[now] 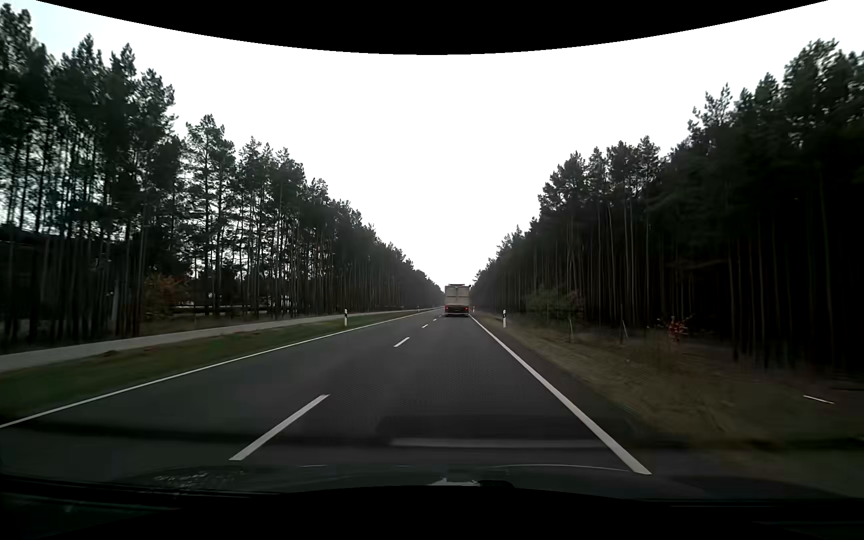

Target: Follow the waypoints while adhering to traffic rules and regulations

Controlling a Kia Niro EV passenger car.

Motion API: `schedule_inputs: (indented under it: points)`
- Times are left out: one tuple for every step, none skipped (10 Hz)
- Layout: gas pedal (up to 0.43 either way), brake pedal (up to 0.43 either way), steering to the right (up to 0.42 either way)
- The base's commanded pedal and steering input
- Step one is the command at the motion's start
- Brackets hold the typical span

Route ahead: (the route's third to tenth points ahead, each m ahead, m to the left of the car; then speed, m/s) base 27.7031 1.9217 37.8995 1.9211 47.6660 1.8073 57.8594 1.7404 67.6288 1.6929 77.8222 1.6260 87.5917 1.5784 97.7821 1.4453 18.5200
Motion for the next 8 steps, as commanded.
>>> schedule_inputs:
  points:
    - [0.197,0.000,0.001]
    - [0.197,0.000,0.001]
    - [0.197,0.000,0.001]
    - [0.197,0.000,0.001]
    - [0.197,0.000,0.001]
    - [0.197,0.000,0.001]
    - [0.197,0.000,0.001]
    - [0.197,0.000,0.001]
